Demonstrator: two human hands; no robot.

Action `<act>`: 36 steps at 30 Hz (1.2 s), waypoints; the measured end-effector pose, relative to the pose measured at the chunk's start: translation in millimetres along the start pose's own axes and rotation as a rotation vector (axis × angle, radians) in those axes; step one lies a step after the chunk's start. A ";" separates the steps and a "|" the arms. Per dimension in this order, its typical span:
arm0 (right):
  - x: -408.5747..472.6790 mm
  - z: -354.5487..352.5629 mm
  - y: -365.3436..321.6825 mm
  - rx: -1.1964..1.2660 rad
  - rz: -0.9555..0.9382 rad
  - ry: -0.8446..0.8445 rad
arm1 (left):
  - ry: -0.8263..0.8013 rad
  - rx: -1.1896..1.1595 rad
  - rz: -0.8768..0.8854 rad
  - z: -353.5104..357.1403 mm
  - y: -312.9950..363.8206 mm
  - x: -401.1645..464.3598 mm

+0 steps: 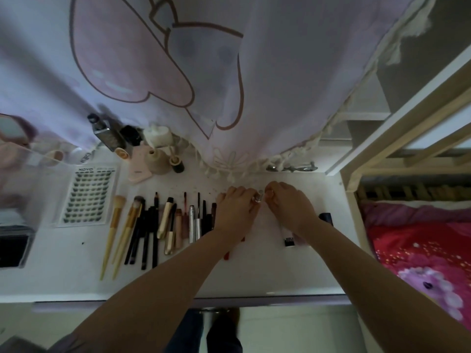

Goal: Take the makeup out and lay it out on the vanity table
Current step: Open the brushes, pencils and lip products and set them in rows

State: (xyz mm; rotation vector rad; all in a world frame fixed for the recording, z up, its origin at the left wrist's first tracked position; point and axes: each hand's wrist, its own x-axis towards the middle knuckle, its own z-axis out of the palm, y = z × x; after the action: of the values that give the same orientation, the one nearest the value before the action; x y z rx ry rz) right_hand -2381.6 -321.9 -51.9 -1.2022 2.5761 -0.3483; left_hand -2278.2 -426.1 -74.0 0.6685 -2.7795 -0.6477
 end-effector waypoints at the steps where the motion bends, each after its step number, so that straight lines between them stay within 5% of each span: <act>1: 0.4 0.2 0.5 -0.021 -0.001 -0.005 | -0.007 0.007 0.013 1.1 -1.5 0.9; 12: -15.2 -50.4 20.9 0.187 0.162 -0.163 | -0.127 -0.028 -0.103 -16.8 1.4 -10.5; 19: -21.5 -25.6 -0.8 -0.113 0.191 -0.324 | -0.216 0.018 0.098 -1.3 42.6 -63.5; 26: -19.3 -9.4 -13.6 -0.371 0.115 -0.258 | -0.441 0.213 -0.089 15.4 63.5 -48.8; 30: -22.1 -11.6 -11.5 -0.305 0.127 -0.267 | -0.453 0.201 -0.155 14.8 69.3 -46.1; 36: -29.7 -25.1 -12.1 0.110 0.271 -0.287 | -0.383 0.129 -0.162 2.4 53.7 -54.0</act>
State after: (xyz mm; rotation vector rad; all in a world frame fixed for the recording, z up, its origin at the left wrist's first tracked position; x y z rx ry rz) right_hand -2363.4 -304.1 -20.2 -0.7879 2.3923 -0.2351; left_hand -2252.1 -356.7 -56.7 0.8858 -3.1651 -0.6957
